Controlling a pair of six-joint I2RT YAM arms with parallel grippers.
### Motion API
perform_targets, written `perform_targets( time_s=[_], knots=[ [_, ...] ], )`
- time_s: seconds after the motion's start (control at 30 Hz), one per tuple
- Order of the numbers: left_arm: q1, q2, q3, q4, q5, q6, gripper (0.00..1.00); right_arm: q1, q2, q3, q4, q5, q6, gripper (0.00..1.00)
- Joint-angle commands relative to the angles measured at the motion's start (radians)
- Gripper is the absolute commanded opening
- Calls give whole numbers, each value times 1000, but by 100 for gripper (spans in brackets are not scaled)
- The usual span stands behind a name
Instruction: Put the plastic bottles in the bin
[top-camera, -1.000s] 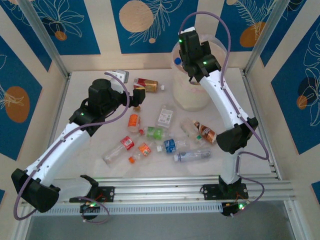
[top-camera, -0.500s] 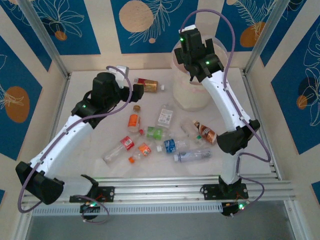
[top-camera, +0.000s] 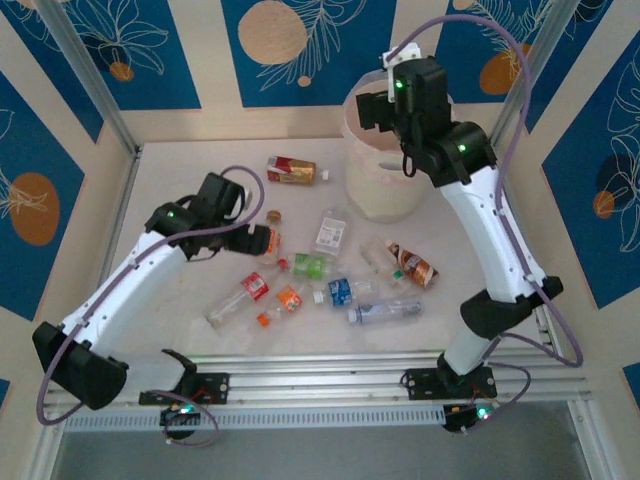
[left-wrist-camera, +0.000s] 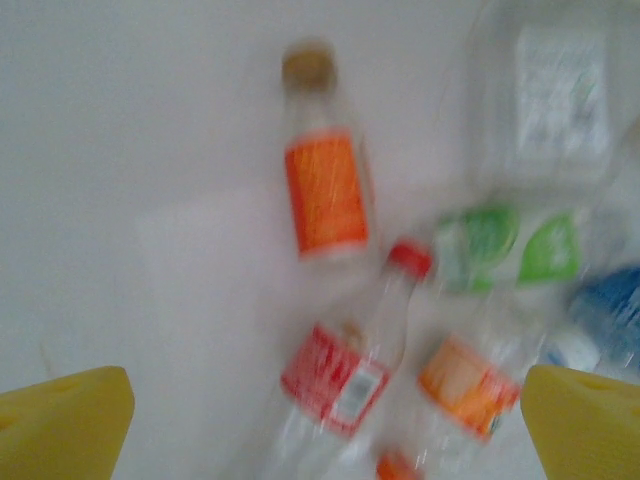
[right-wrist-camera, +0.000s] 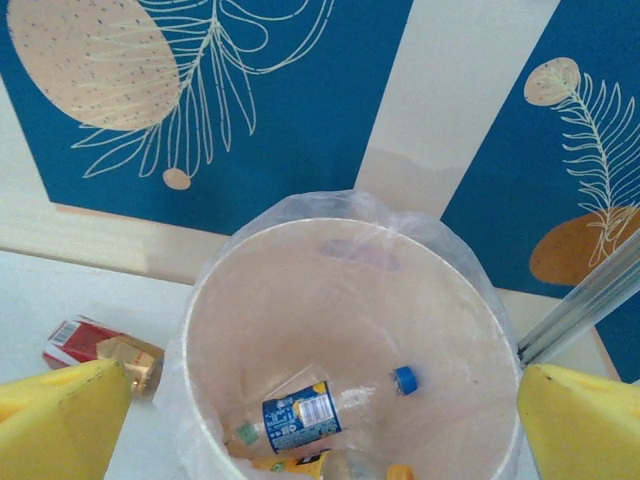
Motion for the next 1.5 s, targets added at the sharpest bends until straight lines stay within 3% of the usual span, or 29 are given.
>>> perform_targets(
  time_s=[0.0, 0.23, 0.4, 0.73, 1.1, 1.47],
  knots=[
    [4, -63, -78, -177, 52, -67, 97, 7, -52, -88, 57, -57, 52, 99],
    [-26, -19, -187, -212, 30, -96, 96, 7, -98, -177, 143, -78, 68, 99],
    [-36, 63, -191, -145, 37, -88, 96, 7, -108, -201, 152, -70, 69, 99],
    [-37, 242, -194, -87, -57, -100, 97, 3, -159, -272, 201, -63, 57, 99],
    [-35, 315, -260, 0, -51, -118, 97, 1, -164, -279, 215, -63, 55, 99],
    [18, 345, -284, 73, -104, -133, 89, 3, -164, -282, 207, -64, 58, 99]
  ],
)
